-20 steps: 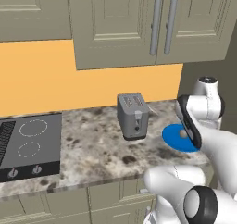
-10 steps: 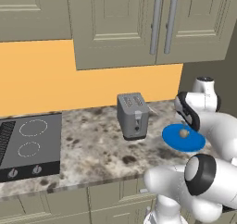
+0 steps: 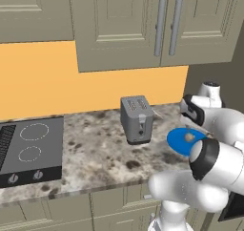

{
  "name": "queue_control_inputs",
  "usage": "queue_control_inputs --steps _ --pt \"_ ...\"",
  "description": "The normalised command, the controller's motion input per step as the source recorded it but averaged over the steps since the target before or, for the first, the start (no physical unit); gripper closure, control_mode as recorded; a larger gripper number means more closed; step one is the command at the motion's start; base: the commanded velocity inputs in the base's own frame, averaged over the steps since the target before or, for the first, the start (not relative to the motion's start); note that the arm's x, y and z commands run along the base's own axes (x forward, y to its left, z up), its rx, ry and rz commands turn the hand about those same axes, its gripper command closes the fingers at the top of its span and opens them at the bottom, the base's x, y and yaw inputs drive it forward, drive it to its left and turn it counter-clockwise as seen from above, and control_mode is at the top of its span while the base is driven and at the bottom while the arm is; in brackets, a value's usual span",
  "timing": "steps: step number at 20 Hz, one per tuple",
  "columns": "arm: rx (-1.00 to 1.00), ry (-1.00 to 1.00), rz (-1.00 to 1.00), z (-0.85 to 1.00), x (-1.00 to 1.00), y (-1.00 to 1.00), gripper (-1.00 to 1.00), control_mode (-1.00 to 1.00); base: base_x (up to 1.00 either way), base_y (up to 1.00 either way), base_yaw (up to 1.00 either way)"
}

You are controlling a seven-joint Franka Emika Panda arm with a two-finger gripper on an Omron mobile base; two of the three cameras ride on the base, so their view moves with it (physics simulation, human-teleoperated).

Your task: Pick the mushroom from the counter and place it in the microwave. Then turn on the microwave.

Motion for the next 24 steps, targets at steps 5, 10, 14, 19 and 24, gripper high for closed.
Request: queue_control_inputs --steps 5,10,14,19,24 --pt "0.0 0.0 -0.03 -0.23 0.26 -0.02 -1.0 -1.0 0.0 0.0 0.0" --pt "0.0 0.0 -0.03 -0.24 0.25 -0.01 -1.0 -1.0 0.0 0.0 0.0" --pt "0.0 0.02 -0.03 -0.26 0.23 -0.07 -1.0 -1.0 0.0 0.0 0.0" --pt "0.0 0.04 -0.03 -0.26 0.22 -0.11 -1.0 -1.0 0.0 0.0 0.0" --pt "0.0 0.02 -0.03 -0.22 0.23 -0.09 -1.0 -1.0 0.0 0.0 0.0"
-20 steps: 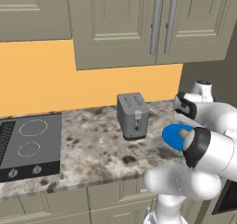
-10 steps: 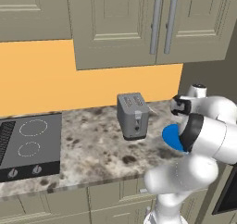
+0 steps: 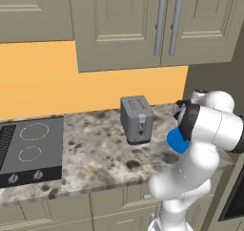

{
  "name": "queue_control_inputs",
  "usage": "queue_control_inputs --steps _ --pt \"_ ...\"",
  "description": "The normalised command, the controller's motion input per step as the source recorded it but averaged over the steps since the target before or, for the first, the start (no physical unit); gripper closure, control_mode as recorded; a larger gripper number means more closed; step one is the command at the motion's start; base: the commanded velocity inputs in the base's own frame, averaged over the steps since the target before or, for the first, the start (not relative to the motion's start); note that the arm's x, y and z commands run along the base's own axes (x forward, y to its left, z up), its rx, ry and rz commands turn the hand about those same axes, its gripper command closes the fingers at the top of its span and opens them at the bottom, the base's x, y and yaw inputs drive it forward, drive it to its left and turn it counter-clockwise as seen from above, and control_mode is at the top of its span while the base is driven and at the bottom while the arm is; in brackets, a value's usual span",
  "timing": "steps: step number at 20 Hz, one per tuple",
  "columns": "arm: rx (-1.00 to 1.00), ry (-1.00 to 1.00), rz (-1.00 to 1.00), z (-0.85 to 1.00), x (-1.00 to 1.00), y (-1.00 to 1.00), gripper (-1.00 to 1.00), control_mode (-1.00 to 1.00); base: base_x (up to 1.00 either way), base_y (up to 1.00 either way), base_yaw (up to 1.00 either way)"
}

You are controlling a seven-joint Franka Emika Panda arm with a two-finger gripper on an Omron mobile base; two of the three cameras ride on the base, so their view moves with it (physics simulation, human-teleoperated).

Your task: Pick the mushroom from the counter and place it in the microwave. Then turn on the microwave.

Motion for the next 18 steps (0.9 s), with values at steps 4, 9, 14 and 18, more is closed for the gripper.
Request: queue_control_inputs --steps 4,9,14,18 --pt "0.01 0.0 -0.03 -0.18 0.08 -0.03 -1.0 -1.0 0.0 0.0 0.0" --pt "0.03 0.0 -0.08 -0.18 0.01 -0.01 -1.0 -1.0 0.0 0.0 0.0" --pt "0.05 0.0 -0.11 -0.17 0.01 0.0 -1.0 -1.0 0.0 0.0 0.0" --pt "0.04 0.0 -0.11 -0.17 0.06 0.0 -1.0 -1.0 0.0 0.0 0.0"
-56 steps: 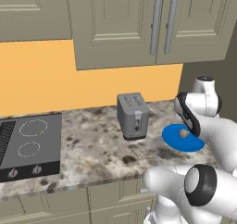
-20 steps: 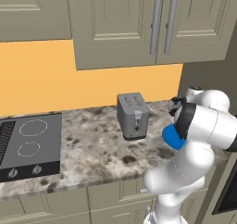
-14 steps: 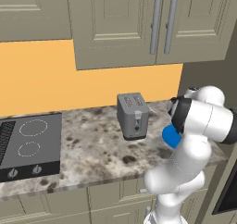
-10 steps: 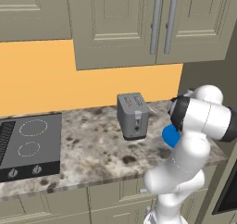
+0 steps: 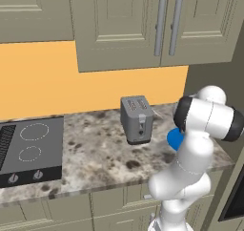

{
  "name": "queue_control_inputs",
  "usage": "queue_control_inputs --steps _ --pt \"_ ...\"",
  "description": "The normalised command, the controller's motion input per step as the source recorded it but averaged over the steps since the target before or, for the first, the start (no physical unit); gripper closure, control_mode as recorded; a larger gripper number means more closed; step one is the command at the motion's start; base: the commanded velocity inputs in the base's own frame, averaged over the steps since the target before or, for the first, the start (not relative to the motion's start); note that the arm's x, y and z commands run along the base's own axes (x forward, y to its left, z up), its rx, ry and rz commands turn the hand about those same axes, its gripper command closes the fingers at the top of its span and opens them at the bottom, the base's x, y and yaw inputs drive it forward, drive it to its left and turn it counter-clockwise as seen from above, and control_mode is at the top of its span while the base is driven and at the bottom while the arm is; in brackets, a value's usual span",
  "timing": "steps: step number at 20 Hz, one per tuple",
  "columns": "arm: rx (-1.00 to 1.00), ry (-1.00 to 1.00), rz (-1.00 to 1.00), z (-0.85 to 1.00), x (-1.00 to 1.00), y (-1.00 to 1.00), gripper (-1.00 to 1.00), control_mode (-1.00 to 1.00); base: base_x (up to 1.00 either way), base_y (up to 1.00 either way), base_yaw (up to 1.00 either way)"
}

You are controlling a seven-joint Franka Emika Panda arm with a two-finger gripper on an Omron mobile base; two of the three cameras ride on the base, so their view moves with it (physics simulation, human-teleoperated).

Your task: Pick the mushroom from the counter and place it in the microwave. Then turn on the microwave.

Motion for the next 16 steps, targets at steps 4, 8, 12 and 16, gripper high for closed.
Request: queue_control_inputs --steps 4,8,12,16 --pt "0.01 0.0 -0.12 -0.16 0.09 0.0 1.0 -1.0 0.0 0.0 0.0" --pt "0.0 0.0 -0.12 -0.13 0.02 0.0 1.0 -1.0 0.0 0.0 0.0" --pt "0.0 0.0 -0.14 -0.11 -0.05 0.0 1.0 -1.0 0.0 0.0 0.0" --pt "0.0 0.0 -0.16 -0.1 -0.14 0.0 1.0 -1.0 0.0 0.0 0.0"
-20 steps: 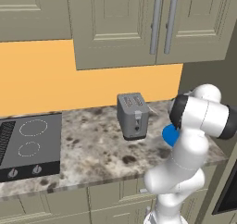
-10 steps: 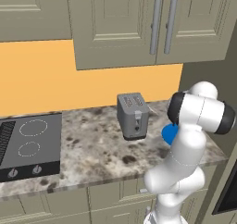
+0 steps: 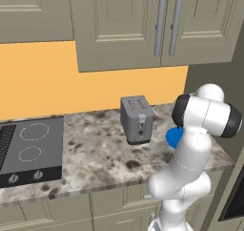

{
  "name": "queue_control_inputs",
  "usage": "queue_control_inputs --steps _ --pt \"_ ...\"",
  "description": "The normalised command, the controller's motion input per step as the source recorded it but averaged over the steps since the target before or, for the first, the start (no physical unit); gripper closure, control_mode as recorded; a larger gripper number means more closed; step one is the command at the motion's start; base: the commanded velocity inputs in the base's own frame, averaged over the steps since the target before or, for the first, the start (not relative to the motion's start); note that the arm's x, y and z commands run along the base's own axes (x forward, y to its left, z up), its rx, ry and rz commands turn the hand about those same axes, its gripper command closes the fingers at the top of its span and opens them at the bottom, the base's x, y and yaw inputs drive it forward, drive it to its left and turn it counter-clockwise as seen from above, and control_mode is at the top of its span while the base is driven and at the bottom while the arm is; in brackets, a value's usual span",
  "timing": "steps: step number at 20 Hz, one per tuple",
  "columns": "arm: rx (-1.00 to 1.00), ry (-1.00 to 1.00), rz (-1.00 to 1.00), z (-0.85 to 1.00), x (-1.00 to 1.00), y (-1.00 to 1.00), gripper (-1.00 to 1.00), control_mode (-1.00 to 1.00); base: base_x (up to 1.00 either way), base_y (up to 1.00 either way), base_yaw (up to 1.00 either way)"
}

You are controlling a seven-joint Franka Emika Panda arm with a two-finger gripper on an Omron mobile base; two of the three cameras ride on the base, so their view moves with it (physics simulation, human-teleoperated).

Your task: Pick the mushroom from the counter and place it in the microwave. Then turn on the microwave.

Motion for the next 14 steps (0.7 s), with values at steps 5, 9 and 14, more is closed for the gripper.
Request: queue_control_inputs --steps 5,9,14 --pt "0.0 0.0 -0.15 0.02 -0.22 -0.03 1.0 -1.0 0.0 0.0 0.0" --pt "0.0 0.0 -0.11 0.14 -0.27 -0.01 1.0 -1.0 0.0 0.0 0.0" --pt "-0.02 -0.08 -0.03 0.18 -0.31 0.01 1.0 -1.0 0.0 0.0 0.0"
